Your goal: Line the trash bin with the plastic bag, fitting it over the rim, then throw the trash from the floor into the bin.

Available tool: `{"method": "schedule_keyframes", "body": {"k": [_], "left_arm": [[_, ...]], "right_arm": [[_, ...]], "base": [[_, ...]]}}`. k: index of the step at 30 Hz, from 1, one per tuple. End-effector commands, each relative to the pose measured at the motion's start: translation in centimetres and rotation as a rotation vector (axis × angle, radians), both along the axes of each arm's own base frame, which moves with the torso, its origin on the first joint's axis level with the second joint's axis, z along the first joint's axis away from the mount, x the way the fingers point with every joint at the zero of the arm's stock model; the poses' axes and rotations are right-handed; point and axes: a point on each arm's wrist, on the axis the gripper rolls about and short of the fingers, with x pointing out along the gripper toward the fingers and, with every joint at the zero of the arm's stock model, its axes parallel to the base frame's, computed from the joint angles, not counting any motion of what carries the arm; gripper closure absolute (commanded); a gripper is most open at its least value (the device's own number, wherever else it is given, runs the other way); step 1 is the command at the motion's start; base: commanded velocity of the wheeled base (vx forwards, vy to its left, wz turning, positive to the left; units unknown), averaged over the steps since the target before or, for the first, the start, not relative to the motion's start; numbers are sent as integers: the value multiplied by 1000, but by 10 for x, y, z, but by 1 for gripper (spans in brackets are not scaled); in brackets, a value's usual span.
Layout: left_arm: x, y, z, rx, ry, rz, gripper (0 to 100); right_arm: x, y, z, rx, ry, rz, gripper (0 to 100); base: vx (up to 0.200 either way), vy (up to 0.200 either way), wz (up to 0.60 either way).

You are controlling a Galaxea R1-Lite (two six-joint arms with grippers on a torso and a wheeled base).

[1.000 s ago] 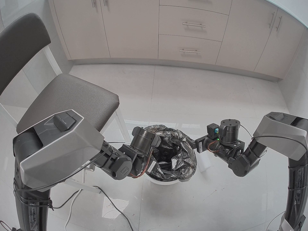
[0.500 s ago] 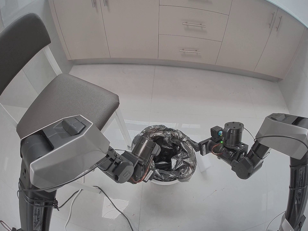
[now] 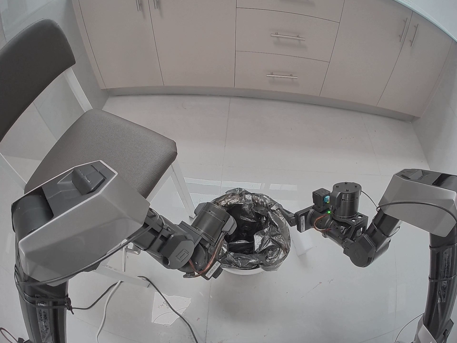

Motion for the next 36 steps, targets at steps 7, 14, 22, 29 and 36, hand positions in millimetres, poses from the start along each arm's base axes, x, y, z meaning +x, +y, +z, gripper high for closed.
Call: {"method": "schedule_keyframes", "body": {"k": [7, 14, 22, 29, 36], "left_arm": [[-13, -17, 0, -45, 6, -17, 0], [-23, -45, 19, -170, -27, -3, 0], [-22, -40, 17, -182, -22, 30, 0], [-23, -37, 24, -217, -26, 65, 0], [-28, -18, 52, -323, 8, 64, 0]], "right_arm": [[-1, -1, -12, -1, -9, -5, 0], [-16, 2, -21, -13, 19, 30, 0], [-55, 29, -14, -31, 66, 168, 0], [-71, 52, -19, -54, 79, 250, 0], [-76, 67, -35, -58, 108, 331, 0]], "base": [[0, 0, 0], [0, 0, 0], [0, 0, 0], [0, 0, 0], [0, 0, 0]]}}
